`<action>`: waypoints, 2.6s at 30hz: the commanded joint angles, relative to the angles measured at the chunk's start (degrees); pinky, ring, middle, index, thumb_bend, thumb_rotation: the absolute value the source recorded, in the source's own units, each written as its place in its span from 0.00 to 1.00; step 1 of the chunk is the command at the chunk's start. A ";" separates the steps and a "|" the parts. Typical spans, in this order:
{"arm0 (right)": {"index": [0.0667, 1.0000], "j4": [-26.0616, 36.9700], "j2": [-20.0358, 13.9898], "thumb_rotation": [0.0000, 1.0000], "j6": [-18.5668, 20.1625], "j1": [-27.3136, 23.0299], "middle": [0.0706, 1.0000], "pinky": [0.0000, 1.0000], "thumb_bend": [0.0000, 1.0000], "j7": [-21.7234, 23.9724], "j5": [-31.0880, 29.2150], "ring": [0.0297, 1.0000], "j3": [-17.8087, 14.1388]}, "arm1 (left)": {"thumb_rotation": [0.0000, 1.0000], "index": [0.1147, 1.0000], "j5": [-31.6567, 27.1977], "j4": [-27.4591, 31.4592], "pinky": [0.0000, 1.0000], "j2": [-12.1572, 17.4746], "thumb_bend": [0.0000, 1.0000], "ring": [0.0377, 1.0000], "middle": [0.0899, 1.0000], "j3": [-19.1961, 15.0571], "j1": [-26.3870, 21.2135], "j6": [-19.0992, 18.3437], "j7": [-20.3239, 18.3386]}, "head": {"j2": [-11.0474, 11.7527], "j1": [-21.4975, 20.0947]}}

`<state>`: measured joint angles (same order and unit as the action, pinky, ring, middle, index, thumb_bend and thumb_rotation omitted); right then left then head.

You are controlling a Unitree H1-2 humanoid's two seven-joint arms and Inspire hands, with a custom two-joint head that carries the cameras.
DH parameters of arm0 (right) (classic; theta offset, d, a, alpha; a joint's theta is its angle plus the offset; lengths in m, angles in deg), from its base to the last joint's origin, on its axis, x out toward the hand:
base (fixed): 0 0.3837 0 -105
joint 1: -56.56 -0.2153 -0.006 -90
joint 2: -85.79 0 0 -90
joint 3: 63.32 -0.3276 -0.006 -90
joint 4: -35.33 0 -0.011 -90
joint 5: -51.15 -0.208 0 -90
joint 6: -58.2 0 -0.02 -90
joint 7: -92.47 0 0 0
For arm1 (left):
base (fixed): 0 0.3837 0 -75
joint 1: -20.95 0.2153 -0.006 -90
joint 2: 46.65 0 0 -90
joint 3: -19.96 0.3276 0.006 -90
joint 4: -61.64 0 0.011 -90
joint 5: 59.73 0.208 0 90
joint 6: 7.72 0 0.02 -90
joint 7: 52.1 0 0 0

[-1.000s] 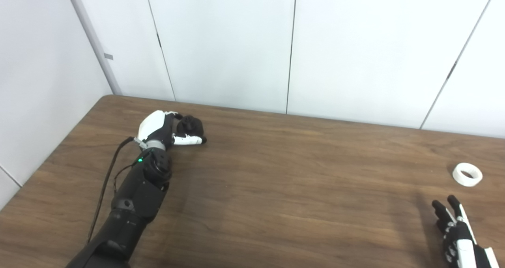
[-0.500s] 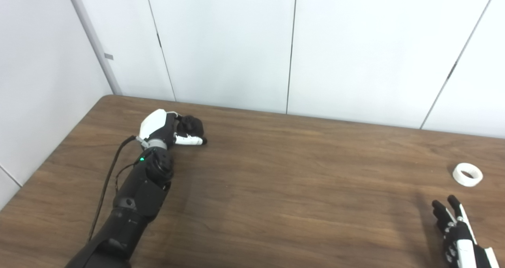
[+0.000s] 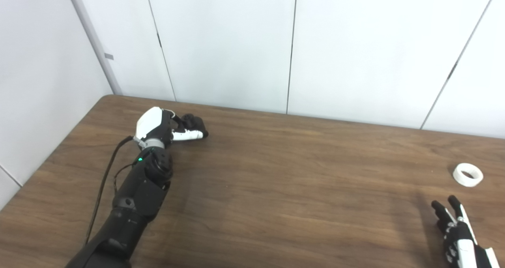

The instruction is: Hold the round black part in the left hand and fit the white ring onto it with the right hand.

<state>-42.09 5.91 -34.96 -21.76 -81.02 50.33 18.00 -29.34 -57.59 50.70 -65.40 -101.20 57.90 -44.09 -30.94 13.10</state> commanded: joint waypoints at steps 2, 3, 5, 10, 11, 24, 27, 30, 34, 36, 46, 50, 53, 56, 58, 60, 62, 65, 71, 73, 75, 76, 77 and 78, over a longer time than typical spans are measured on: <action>1.00 -0.06 -1.08 1.00 -0.37 4.66 0.92 1.00 0.52 -0.36 0.30 0.97 0.13 | 0.05 0.42 1.67 2.33 1.00 2.29 0.52 0.94 0.81 0.71 -2.02 1.07 1.58 | -0.07 0.04; 1.00 -0.05 -1.11 1.00 -0.35 4.65 0.92 1.00 0.53 -0.28 0.19 0.98 0.14 | 0.05 0.42 1.87 2.43 1.00 2.47 0.52 0.94 0.80 1.01 -1.92 1.25 1.67 | -0.07 0.04; 1.00 -0.06 -1.02 1.00 -0.16 4.59 0.92 1.00 0.53 -0.30 0.07 0.98 0.15 | 0.05 0.42 2.66 2.64 1.00 3.00 0.52 0.94 0.80 1.90 -1.53 2.26 2.28 | -0.13 0.00; 1.00 -0.06 -0.83 1.00 -0.14 4.60 0.92 1.00 0.54 -0.47 0.39 0.98 0.28 | 0.05 0.42 4.05 5.25 1.00 4.01 0.52 0.92 0.78 3.42 -0.15 2.84 2.44 | -0.28 -0.46; 1.00 -0.01 -0.77 1.00 -0.05 4.61 0.92 1.00 0.54 -0.59 0.54 0.98 0.28 | 0.05 0.42 4.32 6.11 1.00 4.27 0.52 0.92 0.78 3.67 0.30 3.18 2.32 | -0.30 -0.52; 0.99 0.34 0.07 1.00 -0.01 4.55 0.91 1.00 0.52 -1.53 2.59 0.95 0.82 | 0.05 0.42 8.75 31.08 1.00 4.16 0.52 0.88 0.74 5.51 12.77 2.09 -3.89 | -0.93 -2.51; 0.98 0.33 0.19 1.00 -0.20 4.44 0.90 1.00 0.52 -1.68 2.80 0.94 0.84 | 0.05 0.42 10.02 37.72 1.00 2.45 0.52 0.87 0.75 6.23 16.14 1.13 -6.00 | -1.10 -2.76; 0.98 0.28 0.22 1.00 -0.16 4.37 0.90 1.00 0.52 -1.96 2.97 0.93 0.89 | 0.05 0.42 10.91 42.30 1.00 0.44 0.52 0.87 0.75 6.94 18.67 1.12 -7.58 | -1.50 -3.36; 0.97 0.38 0.42 1.00 -0.34 4.24 0.89 1.00 0.50 -2.22 3.73 0.93 1.41 | 0.05 0.42 12.61 46.44 1.00 -2.35 0.52 0.86 0.76 9.17 21.71 2.02 -9.15 | -1.72 -4.73; 0.96 0.48 0.78 1.00 -0.29 4.09 0.89 1.00 0.49 -2.53 4.38 0.93 1.79 | 0.05 0.42 14.04 47.87 1.00 -3.17 0.52 0.86 0.76 10.76 23.02 3.01 -9.75 | -1.95 -5.63; 0.94 1.80 2.27 1.00 -0.30 3.66 0.87 1.00 0.52 -5.40 8.84 0.90 4.72 | 0.06 0.42 19.56 49.14 1.00 -4.60 0.52 0.86 0.76 15.40 28.95 10.48 -10.23 | -2.93 -11.68; 0.93 2.94 2.74 1.00 0.59 3.74 0.88 1.00 0.51 -6.37 10.16 0.90 6.59 | 0.06 0.42 20.48 49.74 1.00 -4.88 0.52 0.87 0.78 17.23 32.08 14.11 -11.02 | -3.64 -13.69; 0.93 3.94 3.01 1.00 1.84 3.86 0.88 0.98 0.50 -7.56 12.14 0.90 7.79 | 0.06 0.42 21.68 49.83 1.00 -5.49 0.52 0.88 0.78 18.85 34.10 15.97 -11.28 | -4.15 -15.00; 0.93 4.96 3.31 1.00 2.88 3.91 0.88 0.98 0.51 -8.29 12.82 0.90 8.75 | 0.06 0.42 22.42 49.20 1.00 -6.24 0.52 0.88 0.79 20.07 35.86 18.09 -11.04 | -5.09 -16.58; 0.93 5.95 3.45 1.00 3.92 4.04 0.88 0.98 0.51 -8.68 13.81 0.90 9.44 | 0.06 0.42 23.25 49.04 1.00 -6.58 0.52 0.89 0.79 20.91 37.02 18.91 -11.47 | -6.17 -17.90; 0.93 6.67 3.59 1.00 4.67 4.01 0.88 0.97 0.52 -9.15 14.81 0.90 9.99 | 0.06 0.42 23.85 48.88 1.00 -6.80 0.52 0.90 0.80 21.53 37.96 19.75 -11.88 | -6.78 -18.85; 0.92 7.44 3.68 1.00 5.38 3.99 0.87 0.96 0.51 -9.54 15.43 0.89 10.44 | 0.06 0.42 24.31 48.56 1.00 -6.97 0.52 0.91 0.80 22.05 38.83 20.85 -11.74 | -7.24 -19.52; 0.92 8.70 3.88 1.00 6.72 3.92 0.87 0.95 0.51 -10.04 16.19 0.88 10.88 | 0.06 0.42 24.92 48.17 1.00 -7.42 0.52 0.92 0.81 22.52 40.00 21.87 -11.76 | -8.20 -20.50; 0.93 9.76 3.29 1.00 7.39 3.81 0.87 0.97 0.52 -9.92 14.59 0.89 10.79 | 0.06 0.42 25.10 47.90 1.00 -8.05 0.52 0.95 0.83 22.55 41.05 22.26 -12.57 | -9.87 -21.36; 0.93 10.81 3.07 1.00 8.68 3.69 0.87 0.98 0.52 -9.80 14.59 0.90 10.49 | 0.06 0.42 25.47 47.70 1.00 -8.18 0.52 0.95 0.83 22.58 41.29 22.10 -12.70 | -10.53 -21.60; 0.93 11.81 2.89 1.00 9.83 3.44 0.87 0.99 0.53 -9.73 14.06 0.91 10.01 | 0.06 0.42 25.87 47.60 1.00 -8.40 0.52 0.96 0.84 22.63 41.48 21.90 -12.79 | -11.03 -21.77; 0.93 12.18 2.83 1.00 10.20 3.33 0.87 0.99 0.52 -9.73 13.81 0.91 9.76 | 0.06 0.42 26.07 47.57 1.00 -8.54 0.52 0.96 0.84 22.66 41.57 21.86 -12.80 | -11.14 -21.88; 0.93 12.68 2.62 1.00 10.89 3.15 0.87 1.00 0.51 -9.65 13.93 0.91 9.52 | 0.06 0.42 26.36 47.51 1.00 -8.59 0.52 0.96 0.84 22.63 41.62 21.85 -12.79 | -11.18 -21.94; 0.92 13.25 2.28 1.00 11.77 2.95 0.87 0.98 0.51 -9.50 14.13 0.91 9.21 | 0.06 0.42 26.64 47.47 1.00 -8.67 0.52 0.96 0.83 22.63 41.64 21.82 -12.82 | -11.44 -22.05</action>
<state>-31.41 7.51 -23.43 -22.08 -90.48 64.72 27.44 -4.36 -9.35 41.69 -43.28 -60.75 80.06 -54.94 -42.36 -8.88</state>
